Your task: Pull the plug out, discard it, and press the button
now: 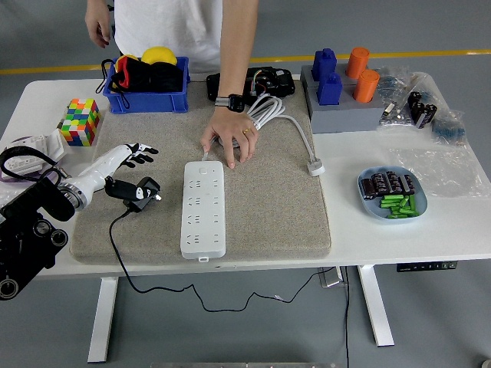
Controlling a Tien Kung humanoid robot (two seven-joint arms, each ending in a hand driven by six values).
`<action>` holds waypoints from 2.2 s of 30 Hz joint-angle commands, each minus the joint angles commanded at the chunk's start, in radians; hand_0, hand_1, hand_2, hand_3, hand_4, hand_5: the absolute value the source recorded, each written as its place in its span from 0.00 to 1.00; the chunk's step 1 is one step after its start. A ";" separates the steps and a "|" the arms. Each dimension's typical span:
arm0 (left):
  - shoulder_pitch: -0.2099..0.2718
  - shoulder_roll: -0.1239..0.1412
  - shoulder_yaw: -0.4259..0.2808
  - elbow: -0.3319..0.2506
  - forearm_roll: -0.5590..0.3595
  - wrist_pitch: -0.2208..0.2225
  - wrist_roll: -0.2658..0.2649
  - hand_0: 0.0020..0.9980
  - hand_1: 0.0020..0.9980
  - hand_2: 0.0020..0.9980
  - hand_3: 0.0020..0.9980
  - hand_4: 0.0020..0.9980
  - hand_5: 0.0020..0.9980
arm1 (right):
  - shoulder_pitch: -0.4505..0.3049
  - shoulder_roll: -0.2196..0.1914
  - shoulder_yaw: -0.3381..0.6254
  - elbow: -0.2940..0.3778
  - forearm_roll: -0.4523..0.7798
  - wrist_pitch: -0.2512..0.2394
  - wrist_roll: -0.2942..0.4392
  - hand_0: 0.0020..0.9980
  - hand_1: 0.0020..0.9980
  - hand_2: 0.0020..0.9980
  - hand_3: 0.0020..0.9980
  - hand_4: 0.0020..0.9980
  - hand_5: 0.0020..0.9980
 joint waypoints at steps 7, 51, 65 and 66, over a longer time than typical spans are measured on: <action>-0.024 0.006 0.010 -0.082 -0.040 -0.008 0.013 0.75 0.78 0.77 0.86 0.90 0.00 | 0.001 -0.001 -0.003 0.000 0.001 0.000 0.000 0.73 0.69 0.67 0.66 0.76 0.63; -0.410 -0.105 0.478 0.177 -0.257 -0.134 0.221 0.02 0.03 0.13 0.71 0.06 0.00 | 0.004 -0.002 -0.014 -0.004 0.014 0.001 -0.001 0.73 0.69 0.67 0.66 0.76 0.63; -0.443 -0.128 0.518 0.232 -0.212 -0.119 0.226 0.01 0.03 0.14 0.71 0.05 0.00 | 0.005 -0.005 -0.019 -0.005 0.016 0.001 -0.001 0.73 0.69 0.67 0.66 0.76 0.63; -0.444 -0.128 0.523 0.234 -0.211 -0.121 0.227 0.01 0.03 0.14 0.71 0.05 0.00 | 0.006 -0.005 -0.019 -0.005 0.016 0.000 -0.001 0.73 0.69 0.67 0.66 0.76 0.63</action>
